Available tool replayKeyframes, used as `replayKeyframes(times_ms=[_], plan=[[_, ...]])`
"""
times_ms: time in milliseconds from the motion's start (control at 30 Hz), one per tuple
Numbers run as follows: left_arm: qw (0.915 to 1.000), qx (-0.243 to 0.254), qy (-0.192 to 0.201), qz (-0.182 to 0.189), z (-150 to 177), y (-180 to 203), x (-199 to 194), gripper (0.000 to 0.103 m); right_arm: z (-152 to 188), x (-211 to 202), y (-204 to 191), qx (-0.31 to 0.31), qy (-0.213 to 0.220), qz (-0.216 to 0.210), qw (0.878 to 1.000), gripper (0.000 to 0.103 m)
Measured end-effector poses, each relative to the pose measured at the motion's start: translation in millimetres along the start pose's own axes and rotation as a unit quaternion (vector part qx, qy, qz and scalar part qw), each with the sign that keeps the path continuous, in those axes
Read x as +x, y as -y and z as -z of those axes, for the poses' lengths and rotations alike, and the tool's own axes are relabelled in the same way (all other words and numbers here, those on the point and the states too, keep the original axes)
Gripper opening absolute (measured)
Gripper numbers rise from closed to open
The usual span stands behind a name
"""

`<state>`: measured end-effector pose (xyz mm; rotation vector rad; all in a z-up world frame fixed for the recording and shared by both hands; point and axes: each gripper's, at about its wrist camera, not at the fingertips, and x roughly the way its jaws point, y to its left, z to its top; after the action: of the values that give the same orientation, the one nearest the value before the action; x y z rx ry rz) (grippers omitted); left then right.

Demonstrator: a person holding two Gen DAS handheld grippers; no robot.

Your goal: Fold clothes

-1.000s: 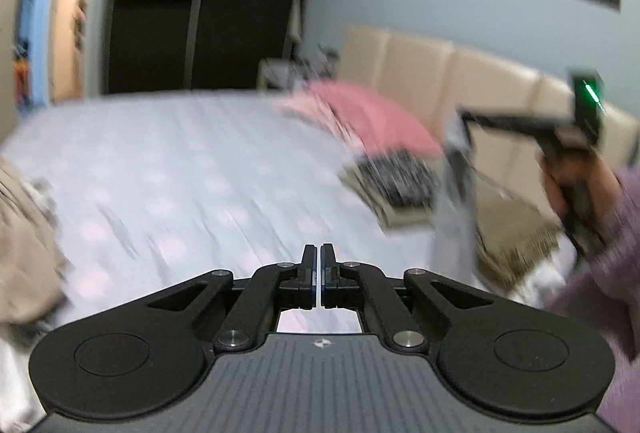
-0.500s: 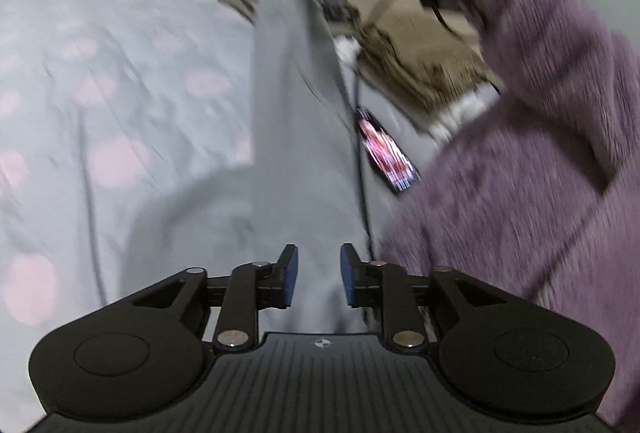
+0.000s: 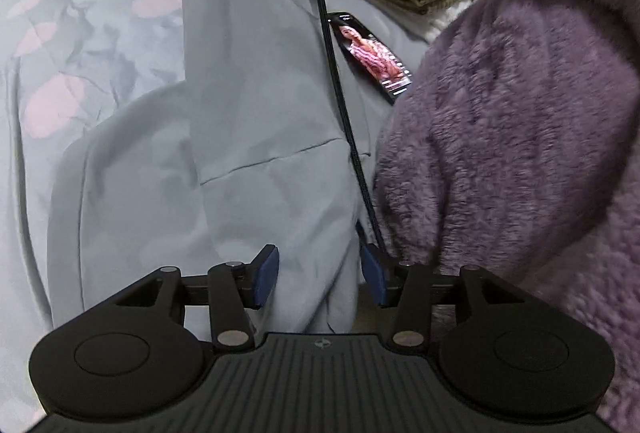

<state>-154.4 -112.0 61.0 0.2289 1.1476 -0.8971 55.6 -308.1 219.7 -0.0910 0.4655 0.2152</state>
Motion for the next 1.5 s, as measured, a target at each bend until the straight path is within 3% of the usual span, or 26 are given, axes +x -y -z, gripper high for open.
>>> replayKeyframes(times_ms=[33, 133, 267, 433, 600, 733, 800, 867, 933, 1000, 1200, 1367, 1400, 1433, 1500], plan=[[1.0, -0.002, 0.001, -0.005, 0.2, -0.9, 0.2, 0.022, 0.9, -0.8, 0.5, 0.001, 0.0, 0.001, 1.0, 0.009], [0.9991, -0.026, 0.027, -0.018, 0.6, -10.3, -14.3, 0.004, 3.4, -2.3, 3.2, 0.0, 0.0, 0.007, 1.0, 0.009], [0.992, -0.088, 0.084, -0.032, -2.5, -37.2, -50.5, 0.0, 8.2, -4.2, 10.6, 0.001, -0.004, 0.019, 1.0, 0.009], [0.9699, -0.189, 0.143, -0.055, -2.6, -92.7, -102.7, 0.0, 13.2, -0.4, 22.0, 0.006, -0.013, 0.036, 0.999, 0.009], [0.9554, -0.236, 0.149, -0.096, -6.7, -143.8, -127.0, 0.0, 19.0, 14.0, 22.8, -0.002, -0.031, 0.038, 0.999, 0.009], [0.949, -0.266, 0.131, -0.108, -7.0, -176.7, -117.4, 0.0, 24.8, 30.4, 16.7, -0.012, -0.053, 0.029, 0.998, 0.009], [0.951, -0.26, 0.125, -0.11, -8.5, -179.0, -109.0, 0.0, 27.8, 36.6, 12.3, -0.023, -0.059, 0.029, 0.998, 0.009], [0.9569, -0.246, 0.118, -0.1, -12.5, -175.1, -102.7, 0.009, 30.0, 40.2, 9.0, -0.032, -0.062, 0.03, 0.997, 0.009], [0.9637, -0.223, 0.111, -0.095, -18.6, -168.5, -96.0, 0.031, 31.0, 42.4, 7.4, -0.036, -0.063, 0.029, 0.997, 0.009], [0.9696, -0.195, 0.111, -0.098, -27.0, -162.2, -89.0, 0.043, 31.7, 44.6, 7.7, -0.035, -0.065, 0.027, 0.997, 0.009], [0.9838, -0.122, 0.106, -0.078, -51.3, -161.4, -56.1, 0.053, 32.2, 46.7, 9.2, -0.034, -0.067, 0.025, 0.997, 0.009], [0.9893, -0.109, 0.087, -0.045, -59.9, -174.4, -17.7, 0.051, 33.2, 44.3, 14.8, -0.028, -0.068, 0.026, 0.997, 0.009], [0.9889, -0.116, 0.087, -0.033, -59.5, -177.5, -12.5, 0.045, 33.4, 43.6, 16.7, -0.026, -0.068, 0.027, 0.997, 0.009], [0.9878, -0.127, 0.089, -0.016, -58.4, -180.7, -8.9, 0.031, 33.7, 42.9, 18.7, -0.024, -0.068, 0.028, 0.997, 0.009], [0.9844, -0.146, 0.099, 0.003, -55.0, -184.4, -8.3, 0.014, 34.2, 41.5, 22.6, -0.02, -0.069, 0.03, 0.997, 0.009]])
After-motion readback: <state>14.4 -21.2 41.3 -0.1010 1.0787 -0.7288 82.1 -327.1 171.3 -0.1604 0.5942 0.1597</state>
